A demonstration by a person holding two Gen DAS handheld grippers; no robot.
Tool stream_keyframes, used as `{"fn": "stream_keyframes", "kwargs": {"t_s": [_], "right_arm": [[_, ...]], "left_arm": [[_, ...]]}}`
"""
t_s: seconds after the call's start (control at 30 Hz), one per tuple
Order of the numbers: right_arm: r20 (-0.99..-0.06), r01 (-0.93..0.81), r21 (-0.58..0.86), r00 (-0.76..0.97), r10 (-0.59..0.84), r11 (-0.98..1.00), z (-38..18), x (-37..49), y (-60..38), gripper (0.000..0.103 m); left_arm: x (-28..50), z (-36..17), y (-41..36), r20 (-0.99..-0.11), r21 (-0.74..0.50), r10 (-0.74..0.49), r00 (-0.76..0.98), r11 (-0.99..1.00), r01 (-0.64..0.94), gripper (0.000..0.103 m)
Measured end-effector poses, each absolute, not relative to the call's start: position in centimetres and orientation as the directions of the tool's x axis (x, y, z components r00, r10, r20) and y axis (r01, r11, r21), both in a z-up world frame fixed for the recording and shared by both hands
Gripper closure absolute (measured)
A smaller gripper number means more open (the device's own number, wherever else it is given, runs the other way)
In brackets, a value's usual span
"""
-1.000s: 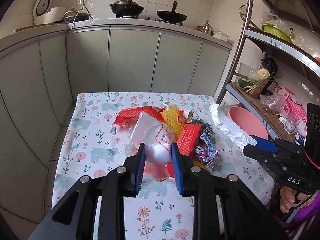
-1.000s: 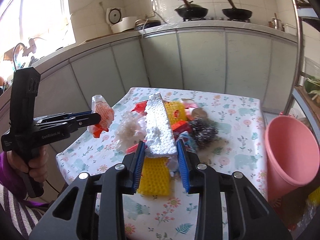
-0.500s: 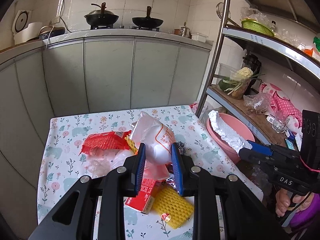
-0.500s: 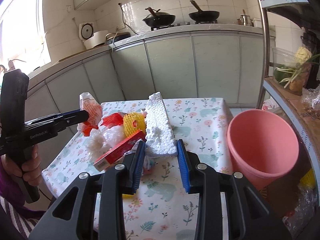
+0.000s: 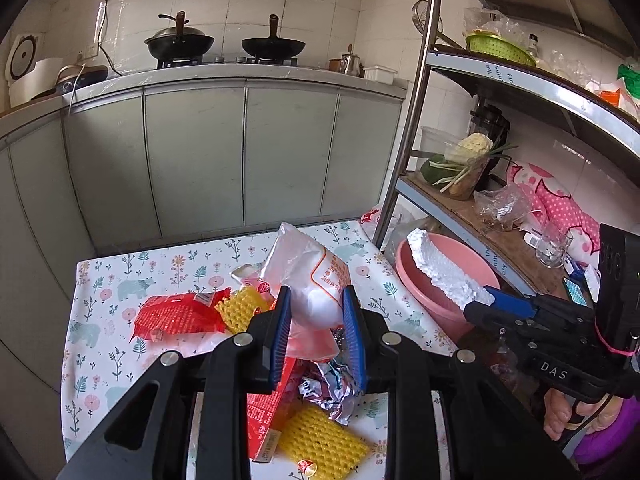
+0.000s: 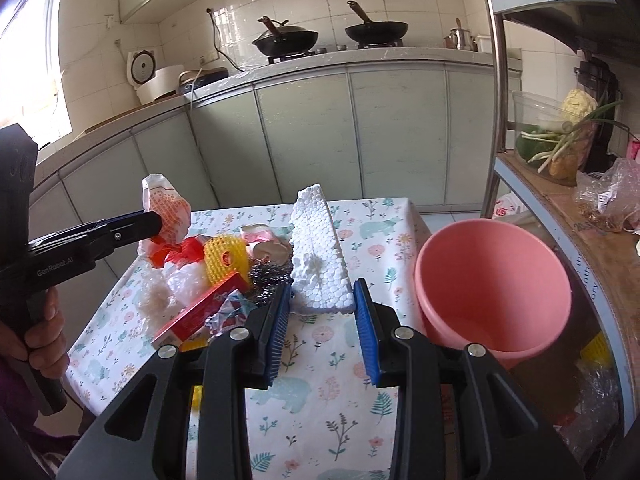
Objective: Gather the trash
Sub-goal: 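Carry styrofoam and white bag into the pink bucket and open both tools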
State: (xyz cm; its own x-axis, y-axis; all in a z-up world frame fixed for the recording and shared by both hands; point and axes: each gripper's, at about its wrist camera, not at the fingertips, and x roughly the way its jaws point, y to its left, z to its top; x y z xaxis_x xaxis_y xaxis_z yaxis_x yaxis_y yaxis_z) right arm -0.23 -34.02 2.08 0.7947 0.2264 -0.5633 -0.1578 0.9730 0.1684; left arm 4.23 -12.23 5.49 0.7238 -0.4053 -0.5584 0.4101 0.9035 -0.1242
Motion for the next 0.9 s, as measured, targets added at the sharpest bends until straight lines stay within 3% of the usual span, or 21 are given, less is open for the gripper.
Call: {"fn": "stream_keyframes", "kwargs": {"t_s": [0.9], "right_arm": [[-0.619,0.071,0.142,0.785,0.033,0.987,0.0,3.9,-41.4,0.07]], "left_arm": [[9.0,4.9,-24.6,-0.588,-0.06,-0.494,0.64,0.816,0.575,0.078]]}}
